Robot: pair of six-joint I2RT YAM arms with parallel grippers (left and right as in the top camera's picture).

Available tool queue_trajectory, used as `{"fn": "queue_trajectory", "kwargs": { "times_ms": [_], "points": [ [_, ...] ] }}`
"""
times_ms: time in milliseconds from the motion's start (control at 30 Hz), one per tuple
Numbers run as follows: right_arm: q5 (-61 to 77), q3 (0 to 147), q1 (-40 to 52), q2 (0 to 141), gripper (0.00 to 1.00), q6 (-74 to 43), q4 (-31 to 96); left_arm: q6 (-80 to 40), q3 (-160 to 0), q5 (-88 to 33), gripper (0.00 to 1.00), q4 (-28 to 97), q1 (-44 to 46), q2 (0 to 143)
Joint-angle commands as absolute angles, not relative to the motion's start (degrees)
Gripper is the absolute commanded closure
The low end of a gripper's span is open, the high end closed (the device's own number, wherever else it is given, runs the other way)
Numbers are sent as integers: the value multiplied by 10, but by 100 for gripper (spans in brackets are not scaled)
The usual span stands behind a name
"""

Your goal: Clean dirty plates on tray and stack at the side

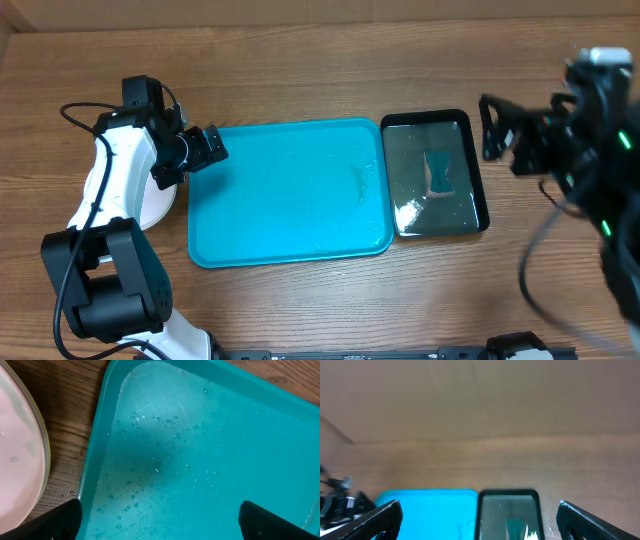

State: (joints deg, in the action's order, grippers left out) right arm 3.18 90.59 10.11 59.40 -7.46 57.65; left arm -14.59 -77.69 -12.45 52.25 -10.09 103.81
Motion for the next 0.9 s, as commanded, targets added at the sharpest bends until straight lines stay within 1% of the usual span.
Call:
{"fn": "queue_trajectory", "kwargs": {
  "times_ms": [0, 200, 367, 433, 500, 667, 733, 867],
  "points": [
    [7, 911, 121, 522, 0, -60, 573, -142, -775, -131, 0, 522, -98, 1038],
    [-8, 868, 122, 408, 0, -25, 560, -142, -775, -131, 0, 522, -98, 1038],
    [-3, 744, 111, 279, 0, -25, 471, -142, -775, -131, 0, 522, -98, 1038],
    [3, 675, 100, 222, 0, -25, 414, -142, -775, -131, 0, 522, -98, 1038],
    [17, 579, 86, 157, 0, -25, 328, -142, -775, -131, 0, 522, -98, 1038],
    [74, 398, 63, 61, 0, -26, 154, -142, -775, -131, 0, 522, -98, 1038],
    [107, 283, 52, 17, 0, -30, 42, -142, -775, -131, 0, 522, -98, 1038],
    [107, 163, 46, 2, 0, -47, -96, -142, -775, -131, 0, 522, -98, 1038]
  ]
}}
